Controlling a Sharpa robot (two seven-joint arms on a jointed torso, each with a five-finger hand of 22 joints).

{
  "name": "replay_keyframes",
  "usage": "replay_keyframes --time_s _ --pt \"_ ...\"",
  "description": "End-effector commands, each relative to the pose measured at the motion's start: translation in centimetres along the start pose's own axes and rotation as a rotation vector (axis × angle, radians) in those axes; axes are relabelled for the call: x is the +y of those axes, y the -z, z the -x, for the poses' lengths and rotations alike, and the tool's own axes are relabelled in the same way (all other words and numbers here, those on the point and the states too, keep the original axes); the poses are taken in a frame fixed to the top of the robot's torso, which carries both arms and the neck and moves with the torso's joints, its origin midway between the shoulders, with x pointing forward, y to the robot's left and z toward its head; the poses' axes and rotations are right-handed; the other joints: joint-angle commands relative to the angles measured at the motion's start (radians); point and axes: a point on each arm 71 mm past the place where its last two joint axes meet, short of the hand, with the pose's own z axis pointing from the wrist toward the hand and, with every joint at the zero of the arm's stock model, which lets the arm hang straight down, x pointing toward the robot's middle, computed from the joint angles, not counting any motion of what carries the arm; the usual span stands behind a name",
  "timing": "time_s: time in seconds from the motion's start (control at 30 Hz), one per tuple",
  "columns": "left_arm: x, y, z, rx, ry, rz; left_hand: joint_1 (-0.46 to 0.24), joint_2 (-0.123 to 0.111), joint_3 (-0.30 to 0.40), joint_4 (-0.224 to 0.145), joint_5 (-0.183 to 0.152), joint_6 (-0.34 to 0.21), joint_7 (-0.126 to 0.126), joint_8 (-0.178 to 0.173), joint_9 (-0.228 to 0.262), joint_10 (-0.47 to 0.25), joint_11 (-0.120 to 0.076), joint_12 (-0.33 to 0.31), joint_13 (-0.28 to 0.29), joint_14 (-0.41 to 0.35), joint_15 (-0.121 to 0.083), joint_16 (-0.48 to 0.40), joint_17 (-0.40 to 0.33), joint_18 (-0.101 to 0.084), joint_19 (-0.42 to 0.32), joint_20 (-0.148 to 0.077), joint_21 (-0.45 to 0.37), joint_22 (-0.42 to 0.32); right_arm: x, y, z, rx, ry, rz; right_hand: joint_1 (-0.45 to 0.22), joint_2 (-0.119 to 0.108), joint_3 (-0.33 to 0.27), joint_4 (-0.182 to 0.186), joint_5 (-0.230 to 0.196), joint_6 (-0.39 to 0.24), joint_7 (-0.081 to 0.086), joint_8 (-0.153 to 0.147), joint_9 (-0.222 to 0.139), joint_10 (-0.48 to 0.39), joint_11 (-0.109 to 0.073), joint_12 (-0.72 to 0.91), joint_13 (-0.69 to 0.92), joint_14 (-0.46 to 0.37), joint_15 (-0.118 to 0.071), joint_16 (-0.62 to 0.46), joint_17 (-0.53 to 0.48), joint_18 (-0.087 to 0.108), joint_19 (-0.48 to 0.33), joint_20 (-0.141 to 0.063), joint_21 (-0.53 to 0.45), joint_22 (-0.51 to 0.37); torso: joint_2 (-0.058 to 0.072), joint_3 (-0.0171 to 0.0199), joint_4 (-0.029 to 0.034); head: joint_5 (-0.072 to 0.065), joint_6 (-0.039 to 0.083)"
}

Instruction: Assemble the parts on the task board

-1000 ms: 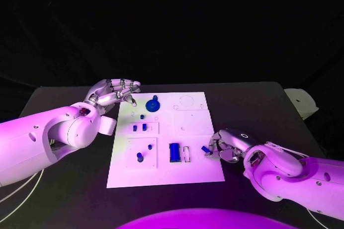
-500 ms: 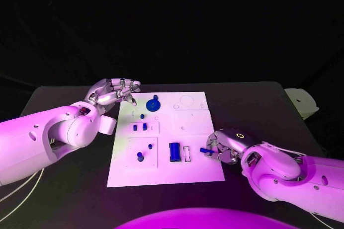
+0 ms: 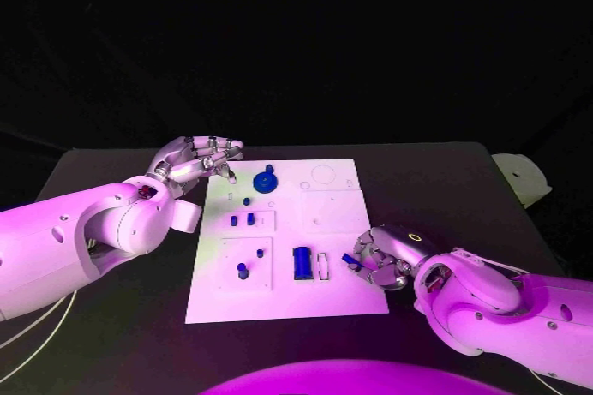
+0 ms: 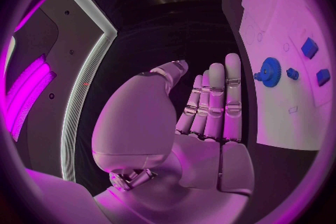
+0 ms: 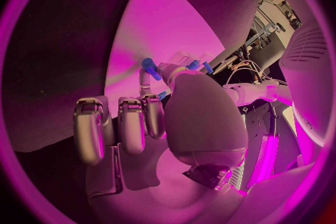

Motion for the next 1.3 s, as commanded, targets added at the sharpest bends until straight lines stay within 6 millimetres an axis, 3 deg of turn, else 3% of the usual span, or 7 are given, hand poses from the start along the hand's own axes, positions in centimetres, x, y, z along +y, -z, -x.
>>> replay_keyframes --time_s 0.03,0.4,0.43,0.5,0.73,0.77,1.3 --pt "-0.1 0.0 -0.3 0.018 0.006 -0.006 0.011 0.0 0.0 -0.003 0.001 -0.006 -0.001 0.004 -0.002 -0.007 0.001 0.006 0.001 -0.004 -0.001 0.005 -0.002 0.006 0.004 -0.001 -0.004 -0.002 0.3 0.0 0.0 -0.002 -0.09 -0.032 -0.012 0.0 0.131 -0.126 -0.004 0.003 -0.008 0.003 0.008 0.028 0.001 0.004 0.171 0.09 0.001 -0.003 0.191 -0.008 0.095 0.001 0.003 0.254 0.001 0.0005 -0.0012 0.002 0.0" --pt "-0.1 -0.1 -0.5 0.022 0.007 -0.006 0.013 0.0 0.001 -0.004 0.001 -0.006 -0.001 0.005 -0.002 -0.007 0.001 0.007 0.001 -0.004 -0.001 0.005 -0.002 0.006 0.005 -0.001 -0.004 -0.002 1.7 -0.8 -0.8 0.05 -0.193 -0.038 -0.045 -0.01 0.131 -0.133 -0.001 0.004 -0.009 0.005 0.013 0.027 0.001 0.004 0.171 0.089 0.001 -0.003 0.189 -0.006 0.093 0.0 -0.003 0.252 0.0 0.0002 -0.0005 0.0 -0.001" --pt "-0.1 -0.1 -0.5 0.023 0.007 -0.006 0.013 0.0 0.001 -0.004 0.001 -0.006 -0.001 0.005 -0.002 -0.007 0.001 0.007 0.001 -0.004 -0.001 0.005 -0.002 0.006 0.005 -0.001 -0.004 -0.002 1.8 -0.9 -0.9 0.058 -0.201 -0.039 -0.063 -0.013 0.126 -0.134 0.026 0.004 -0.01 0.006 0.015 0.028 0.0 0.004 0.171 0.089 0.0 -0.003 0.189 -0.006 0.093 0.0 -0.004 0.252 0.001 0.0002 0.0001 0.001 -0.002" --pt "-0.1 -0.1 -0.5 0.024 0.007 -0.006 0.013 0.0 0.001 -0.004 0.001 -0.006 -0.001 0.005 -0.002 -0.007 0.001 0.007 0.001 -0.004 -0.001 0.005 -0.002 0.006 0.005 -0.001 -0.004 -0.002 2.0 -1.1 -1.2 0.072 -0.212 -0.04 -0.072 -0.013 0.122 -0.134 0.033 0.005 -0.01 0.007 0.015 0.028 0.0 0.005 0.172 0.089 0.0 -0.003 0.19 -0.007 0.093 0.0 -0.003 0.253 0.001 0.0008 0.0003 0.001 -0.002" --pt "-0.1 -0.1 -0.6 0.026 0.008 -0.005 0.013 0.0 0.001 -0.004 0.001 -0.006 -0.001 0.005 -0.002 -0.007 0.001 0.007 0.001 -0.004 -0.001 0.005 -0.002 0.006 0.005 -0.001 -0.004 -0.002 2.5 -1.7 -1.7 0.096 -0.231 -0.042 -0.153 -0.007 0.094 -0.101 0.032 0.016 -0.011 0.007 0.016 0.033 -0.001 0.013 0.177 0.09 0.0 -0.002 0.192 -0.007 0.094 -0.001 0.0 0.253 0.002 0.0015 -0.0013 0.004 -0.003" --pt "-0.1 -0.1 -0.6 0.026 0.008 -0.005 0.013 0.0 0.001 -0.004 0.001 -0.006 -0.001 0.005 -0.002 -0.007 0.001 0.007 0.001 -0.004 -0.001 0.005 -0.002 0.006 0.005 -0.001 -0.004 -0.002 2.6 -1.8 -1.8 0.101 -0.232 -0.041 -0.169 -0.008 0.084 -0.096 0.051 0.019 -0.013 0.007 0.016 0.033 -0.002 0.014 0.178 0.09 -0.001 -0.002 0.193 -0.007 0.094 -0.002 0.0 0.253 0.002 0.0014 -0.0011 0.003 -0.004" --pt "-0.1 -0.1 -0.6 0.027 0.008 -0.004 0.013 0.0 0.001 -0.004 0.001 -0.005 -0.001 0.006 -0.002 -0.009 0.001 0.009 0.001 -0.005 -0.001 0.006 -0.002 0.006 0.005 -0.001 -0.004 -0.002 3.1 -2.4 -2.3 0.126 -0.229 -0.038 -0.232 -0.013 0.032 -0.06 0.047 0.033 -0.015 0.011 0.018 0.036 -0.003 0.018 0.181 0.091 -0.003 -0.001 0.196 -0.007 0.095 -0.003 0.001 0.254 0.001 0.0011 -0.0014 0.007 -0.013"
